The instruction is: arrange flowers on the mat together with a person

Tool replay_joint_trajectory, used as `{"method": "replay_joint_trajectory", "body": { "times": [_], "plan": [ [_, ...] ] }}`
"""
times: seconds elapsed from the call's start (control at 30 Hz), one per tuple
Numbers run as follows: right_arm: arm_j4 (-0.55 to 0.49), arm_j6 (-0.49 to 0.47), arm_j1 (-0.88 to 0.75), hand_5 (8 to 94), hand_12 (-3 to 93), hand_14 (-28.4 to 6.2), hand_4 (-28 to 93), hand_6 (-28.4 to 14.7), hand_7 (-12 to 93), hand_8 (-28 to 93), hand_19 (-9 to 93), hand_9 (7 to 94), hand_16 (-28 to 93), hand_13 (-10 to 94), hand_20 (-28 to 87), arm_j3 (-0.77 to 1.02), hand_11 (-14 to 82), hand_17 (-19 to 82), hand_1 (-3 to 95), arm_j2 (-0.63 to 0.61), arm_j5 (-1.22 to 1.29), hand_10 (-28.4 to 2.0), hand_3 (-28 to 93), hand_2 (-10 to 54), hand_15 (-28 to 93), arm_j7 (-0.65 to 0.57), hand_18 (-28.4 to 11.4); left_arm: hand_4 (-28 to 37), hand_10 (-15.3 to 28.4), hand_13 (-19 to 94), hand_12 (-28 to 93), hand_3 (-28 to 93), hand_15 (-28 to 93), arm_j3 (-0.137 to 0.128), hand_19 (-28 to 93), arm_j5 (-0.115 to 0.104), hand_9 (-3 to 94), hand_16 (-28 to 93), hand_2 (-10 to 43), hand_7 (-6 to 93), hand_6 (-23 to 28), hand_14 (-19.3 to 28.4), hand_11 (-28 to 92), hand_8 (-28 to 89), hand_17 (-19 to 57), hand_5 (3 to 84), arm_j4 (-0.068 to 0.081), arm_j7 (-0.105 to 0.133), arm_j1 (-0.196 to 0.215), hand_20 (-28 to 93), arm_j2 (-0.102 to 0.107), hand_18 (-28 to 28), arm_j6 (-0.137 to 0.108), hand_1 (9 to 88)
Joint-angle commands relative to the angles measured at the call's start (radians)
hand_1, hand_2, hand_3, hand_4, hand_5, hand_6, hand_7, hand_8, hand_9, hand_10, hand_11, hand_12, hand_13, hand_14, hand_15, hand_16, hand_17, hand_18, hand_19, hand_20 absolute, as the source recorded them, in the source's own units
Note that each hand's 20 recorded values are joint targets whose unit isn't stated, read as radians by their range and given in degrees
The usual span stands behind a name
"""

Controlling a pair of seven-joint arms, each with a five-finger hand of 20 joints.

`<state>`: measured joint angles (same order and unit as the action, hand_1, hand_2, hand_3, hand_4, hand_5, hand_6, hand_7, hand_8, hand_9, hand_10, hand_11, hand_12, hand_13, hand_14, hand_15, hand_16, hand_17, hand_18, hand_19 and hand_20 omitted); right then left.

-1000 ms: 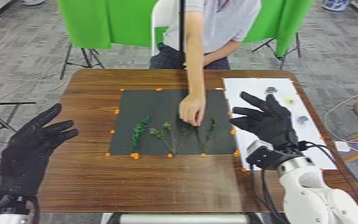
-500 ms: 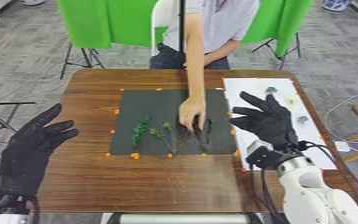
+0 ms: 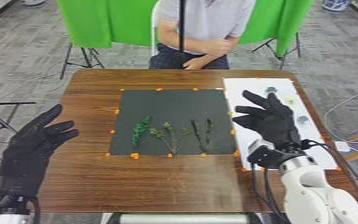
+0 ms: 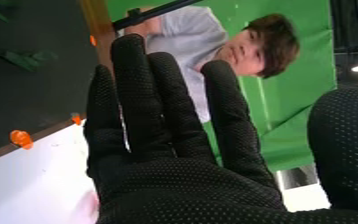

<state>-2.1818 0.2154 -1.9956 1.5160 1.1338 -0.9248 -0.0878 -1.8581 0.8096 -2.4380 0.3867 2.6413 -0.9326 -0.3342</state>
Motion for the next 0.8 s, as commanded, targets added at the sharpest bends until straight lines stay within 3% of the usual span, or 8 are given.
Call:
{"method": "replay_joint_trajectory", "body": {
  "times": [0.03, 0.2, 0.33, 0.5, 0.57, 0.8],
  "plan": [
    [-0.012, 0.036, 0.013, 48.4, 15.0, -22.3, -26, -4.1, 12, -11, 57, 51.4, 8, 44, 14, 0.010, 19.1, 10, 14.3, -0.018, -0.049, -22.4, 73, 13.6, 56, -0.007, -24.8, -28.3, 19.9, 26, 11, 78, 53, 0.007, 48, -0.003, 37.4, -9, 4.5, 15.2, 6.2, 28.1, 25, -11, -9.3, 34.5, -0.002, -0.004, 0.008, 9, 0.004, 24.5, -0.015, 17.6],
    [-0.003, 0.054, 0.023, 48.2, 15.0, -22.2, -26, -4.0, 12, -11, 59, 51.3, 8, 44, 14, 0.022, 19.2, 12, 15.1, -0.042, -0.122, -22.3, 74, 12.8, 57, -0.012, -25.3, -28.3, 19.9, 26, 11, 78, 53, 0.008, 48, -0.004, 37.4, -9, 4.5, 15.4, 6.2, 28.0, 26, -11, -9.3, 34.5, -0.003, 0.000, 0.011, 9, 0.007, 24.5, -0.020, 17.7],
    [-0.008, 0.146, 0.033, 47.5, 14.7, -22.7, -26, -4.3, 11, -10, 61, 49.3, 8, 44, 14, 0.011, 18.2, 13, 13.8, -0.083, -0.268, -22.9, 72, 13.2, 57, -0.061, -26.3, -28.3, 19.9, 26, 11, 78, 53, 0.009, 49, -0.003, 37.4, -10, 4.6, 15.5, 6.3, 28.0, 26, -11, -9.3, 34.6, -0.003, 0.000, 0.010, 9, 0.010, 24.5, -0.022, 17.9],
    [-0.009, 0.224, 0.061, 47.8, 15.1, -22.3, -24, -4.1, 11, -10, 65, 50.7, 8, 46, 14, -0.013, 19.7, 16, 17.2, -0.135, -0.580, -22.7, 73, 10.4, 60, -0.276, -26.2, -28.3, 20.0, 26, 11, 78, 53, 0.006, 49, -0.002, 37.3, -10, 4.6, 15.3, 6.5, 27.9, 26, -11, -9.3, 34.8, -0.004, -0.003, 0.009, 8, 0.012, 24.5, -0.021, 18.2],
    [0.015, 0.275, 0.163, 48.1, 15.2, -22.1, -24, -4.0, 12, -10, 66, 52.1, 7, 48, 13, -0.107, 20.7, 17, 18.7, -0.168, -0.730, -22.7, 73, 9.7, 61, -0.427, -26.1, -28.3, 19.9, 26, 11, 78, 53, 0.007, 49, -0.003, 37.4, -10, 4.6, 15.4, 6.5, 28.0, 26, -11, -9.3, 34.8, -0.005, 0.000, 0.010, 8, 0.014, 24.5, -0.026, 18.4],
    [0.061, 0.153, 0.243, 49.9, 14.9, -20.8, -21, -3.9, 12, -10, 73, 59.1, 7, 57, 5, -0.178, 24.0, 23, 23.6, -0.197, -1.038, -22.0, 71, 7.3, 62, -0.688, -26.0, -28.3, 20.0, 26, 11, 78, 53, 0.003, 49, -0.002, 37.4, -10, 4.5, 15.3, 6.6, 28.0, 26, -11, -9.3, 34.8, -0.007, -0.011, 0.011, 8, 0.013, 24.5, -0.025, 18.7]
  ]
}}
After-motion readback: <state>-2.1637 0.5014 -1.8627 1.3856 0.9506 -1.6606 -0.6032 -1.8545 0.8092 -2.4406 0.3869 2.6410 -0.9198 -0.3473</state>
